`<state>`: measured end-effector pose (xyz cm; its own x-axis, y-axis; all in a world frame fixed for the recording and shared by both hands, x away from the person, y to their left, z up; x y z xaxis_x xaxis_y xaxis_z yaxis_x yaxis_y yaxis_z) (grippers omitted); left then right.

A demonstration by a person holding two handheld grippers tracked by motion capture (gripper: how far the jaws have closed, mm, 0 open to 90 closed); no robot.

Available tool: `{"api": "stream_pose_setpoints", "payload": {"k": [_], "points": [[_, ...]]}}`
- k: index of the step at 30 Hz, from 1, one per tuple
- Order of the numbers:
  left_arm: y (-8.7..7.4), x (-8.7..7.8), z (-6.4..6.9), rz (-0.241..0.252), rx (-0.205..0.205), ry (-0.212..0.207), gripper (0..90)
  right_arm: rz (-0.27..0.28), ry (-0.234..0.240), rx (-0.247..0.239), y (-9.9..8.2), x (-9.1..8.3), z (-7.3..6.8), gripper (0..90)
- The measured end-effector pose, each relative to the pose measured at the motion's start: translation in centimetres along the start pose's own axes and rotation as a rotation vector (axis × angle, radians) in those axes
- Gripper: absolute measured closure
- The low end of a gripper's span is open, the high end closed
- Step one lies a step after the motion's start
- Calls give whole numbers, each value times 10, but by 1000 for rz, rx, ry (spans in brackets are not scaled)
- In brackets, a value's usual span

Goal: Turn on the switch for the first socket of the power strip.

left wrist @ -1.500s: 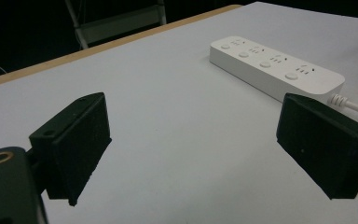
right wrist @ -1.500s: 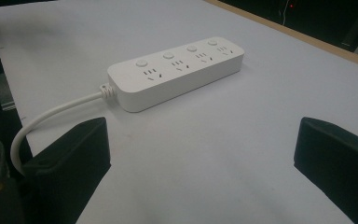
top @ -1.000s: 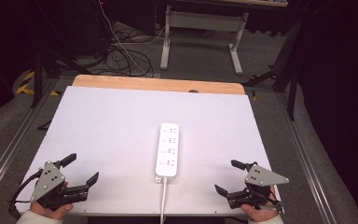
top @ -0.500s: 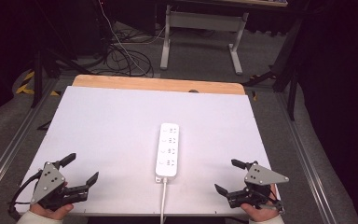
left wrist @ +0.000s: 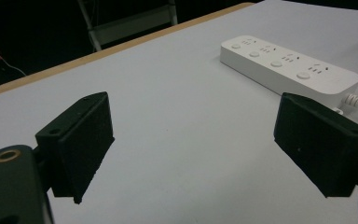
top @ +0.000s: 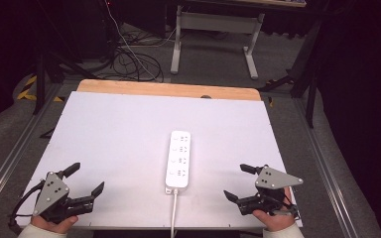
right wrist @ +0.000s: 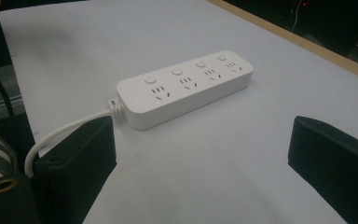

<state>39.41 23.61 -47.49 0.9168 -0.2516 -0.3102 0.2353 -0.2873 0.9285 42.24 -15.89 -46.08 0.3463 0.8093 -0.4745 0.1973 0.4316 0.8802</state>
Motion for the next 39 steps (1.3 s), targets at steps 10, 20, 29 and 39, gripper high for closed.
{"api": "stream_pose_setpoints", "payload": {"k": [10, 20, 29, 39], "points": [[0, -1, 0, -8, -3, -2, 126, 0, 50, -14, 30, 18, -2, 84], [-1, -1, 1, -19, 7, -9, 133, -5, 87, -45, 51, 37, -9, 88], [-2, -1, 2, -22, 2, -11, 135, 2, 114, -52, 63, 52, -12, 99], [-2, -1, 1, -25, 9, -11, 137, 3, 154, -63, 77, 71, -16, 107]]}}
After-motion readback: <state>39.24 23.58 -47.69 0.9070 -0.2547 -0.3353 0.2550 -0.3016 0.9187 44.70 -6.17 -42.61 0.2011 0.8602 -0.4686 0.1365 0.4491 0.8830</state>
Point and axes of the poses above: each handheld gripper's, and its own axes: x roughly forward along the jaws, y roughly out of its top, z roughly to its right, the point moved 10 cm from there along x, roughly forward along the jaws, and after that the axes turned 12 degrees about y, right-handed, at the moved point
